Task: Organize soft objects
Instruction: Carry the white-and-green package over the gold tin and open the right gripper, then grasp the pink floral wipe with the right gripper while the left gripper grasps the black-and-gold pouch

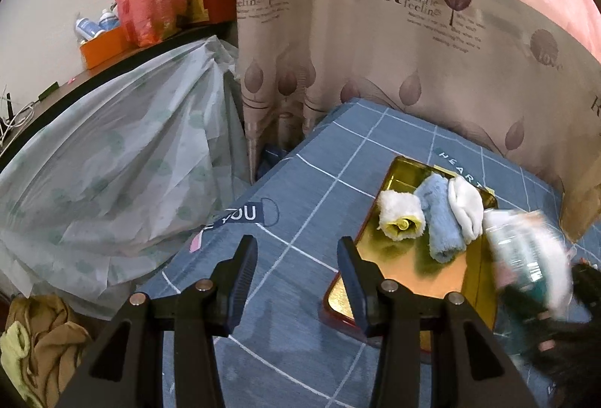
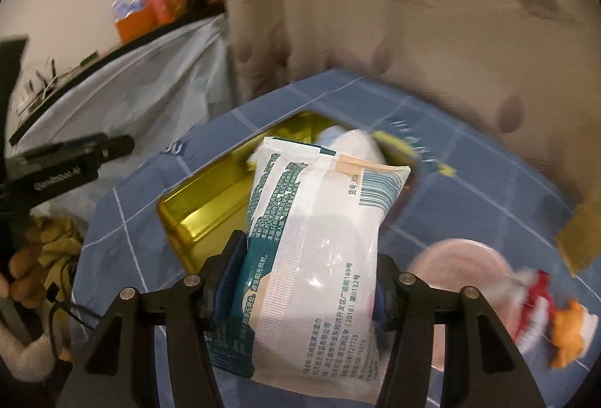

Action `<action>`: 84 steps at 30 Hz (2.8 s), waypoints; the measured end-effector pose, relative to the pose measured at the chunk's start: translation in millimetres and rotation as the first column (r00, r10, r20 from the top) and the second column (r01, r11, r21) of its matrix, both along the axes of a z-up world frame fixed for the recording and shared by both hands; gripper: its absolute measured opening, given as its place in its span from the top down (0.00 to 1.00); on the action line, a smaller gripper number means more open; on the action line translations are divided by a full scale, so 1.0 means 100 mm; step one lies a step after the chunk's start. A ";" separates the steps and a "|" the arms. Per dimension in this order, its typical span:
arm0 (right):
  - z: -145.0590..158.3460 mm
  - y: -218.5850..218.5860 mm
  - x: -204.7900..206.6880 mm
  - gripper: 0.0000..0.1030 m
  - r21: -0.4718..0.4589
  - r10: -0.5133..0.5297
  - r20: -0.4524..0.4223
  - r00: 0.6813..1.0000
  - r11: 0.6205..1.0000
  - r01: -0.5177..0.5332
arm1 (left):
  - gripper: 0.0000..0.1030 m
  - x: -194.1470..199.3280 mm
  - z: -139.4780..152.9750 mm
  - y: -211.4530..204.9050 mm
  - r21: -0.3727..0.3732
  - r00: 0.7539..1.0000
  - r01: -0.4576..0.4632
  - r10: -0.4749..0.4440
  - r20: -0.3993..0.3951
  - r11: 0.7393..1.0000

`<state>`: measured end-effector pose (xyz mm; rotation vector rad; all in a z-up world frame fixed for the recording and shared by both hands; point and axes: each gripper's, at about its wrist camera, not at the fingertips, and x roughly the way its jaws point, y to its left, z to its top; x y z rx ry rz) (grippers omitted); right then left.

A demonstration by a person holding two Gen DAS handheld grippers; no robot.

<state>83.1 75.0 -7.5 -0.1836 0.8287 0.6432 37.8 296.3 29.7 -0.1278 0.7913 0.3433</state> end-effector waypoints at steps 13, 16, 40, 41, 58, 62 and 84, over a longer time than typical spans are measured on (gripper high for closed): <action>-0.41 0.81 0.40 0.49 -0.063 0.070 -0.161 0.985 0.995 -0.081 | 0.56 -0.03 0.03 0.23 -0.042 0.998 -0.051 0.052 0.018 0.998; -0.50 0.88 0.47 0.49 -0.058 0.048 -0.178 0.983 0.997 -0.059 | 0.56 -0.05 0.03 0.28 -0.052 0.998 -0.062 0.063 0.021 0.997; -0.14 0.67 0.21 0.26 -0.001 -0.060 -0.064 0.996 0.998 0.060 | 0.56 -0.09 0.08 0.24 -0.049 0.998 -0.049 0.051 0.039 0.998; -0.06 0.57 0.13 0.26 0.002 -0.061 -0.038 0.997 0.998 0.061 | 0.56 -0.09 0.08 0.22 -0.047 0.998 -0.046 0.047 0.040 0.998; 0.10 -2.49 -0.51 0.26 -0.062 -0.464 0.026 0.885 0.883 0.465 | 0.55 -0.08 0.14 -0.30 0.021 0.995 0.090 -0.091 0.048 0.996; -0.10 -3.03 -0.70 0.25 -0.097 -0.549 -0.009 0.836 0.832 0.546 | 0.55 -0.09 0.16 -0.52 0.017 0.986 0.158 -0.159 0.048 0.987; -0.83 -3.26 -0.75 0.28 -0.164 -0.527 -0.092 0.845 0.845 0.509 | 0.55 -0.21 -0.11 -2.15 -0.061 0.806 0.587 -0.590 -0.056 0.808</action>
